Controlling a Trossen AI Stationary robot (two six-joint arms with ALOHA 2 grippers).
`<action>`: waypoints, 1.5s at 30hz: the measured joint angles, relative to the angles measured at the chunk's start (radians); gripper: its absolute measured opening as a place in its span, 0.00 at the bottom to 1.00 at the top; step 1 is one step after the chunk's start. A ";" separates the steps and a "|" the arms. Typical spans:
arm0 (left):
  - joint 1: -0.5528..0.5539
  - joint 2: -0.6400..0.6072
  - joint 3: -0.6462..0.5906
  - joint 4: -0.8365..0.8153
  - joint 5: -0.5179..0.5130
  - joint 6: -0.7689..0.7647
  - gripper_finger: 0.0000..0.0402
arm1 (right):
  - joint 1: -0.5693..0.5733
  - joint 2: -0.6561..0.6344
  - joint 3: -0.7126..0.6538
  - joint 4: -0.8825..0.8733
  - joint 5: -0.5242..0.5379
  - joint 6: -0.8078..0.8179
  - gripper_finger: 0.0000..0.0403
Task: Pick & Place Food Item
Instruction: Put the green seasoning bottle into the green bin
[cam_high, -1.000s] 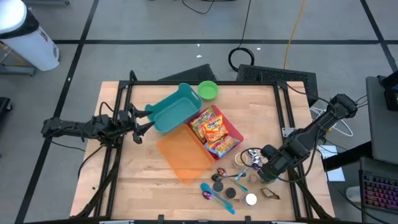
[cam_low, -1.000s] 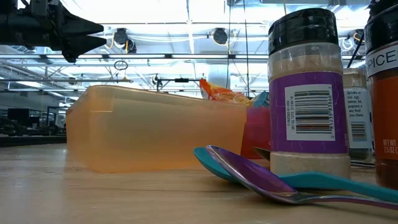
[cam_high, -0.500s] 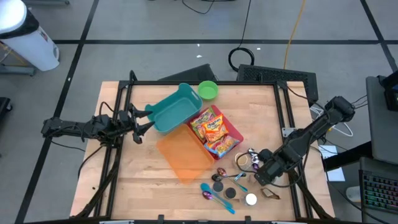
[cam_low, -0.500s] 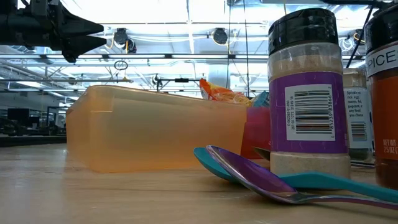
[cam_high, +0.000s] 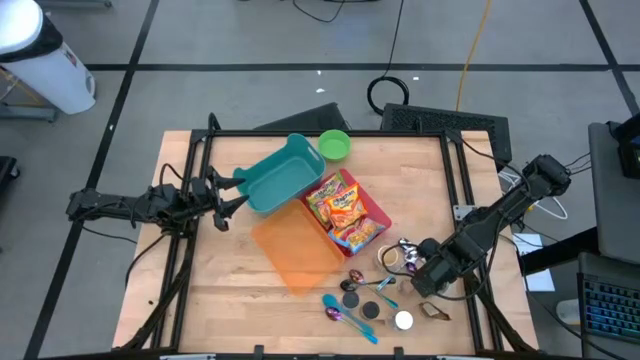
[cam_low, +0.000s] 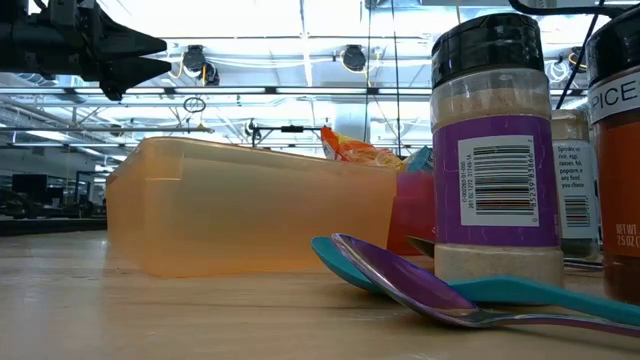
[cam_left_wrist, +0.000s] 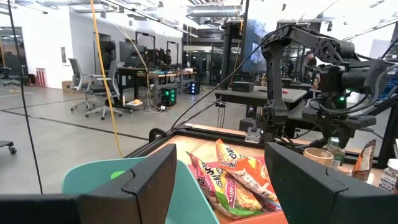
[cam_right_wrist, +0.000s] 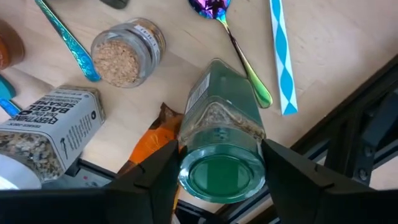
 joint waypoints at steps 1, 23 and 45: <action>0.000 0.000 0.000 0.000 0.000 0.000 0.63 | 0.000 0.000 0.000 -0.003 0.000 -0.008 0.47; 0.000 0.000 0.000 0.000 0.000 0.000 0.63 | -0.001 -0.150 0.207 -0.303 0.568 -0.240 0.47; 0.000 0.000 0.000 0.002 0.000 -0.021 0.63 | -0.110 -0.159 0.010 0.792 1.096 -1.484 0.47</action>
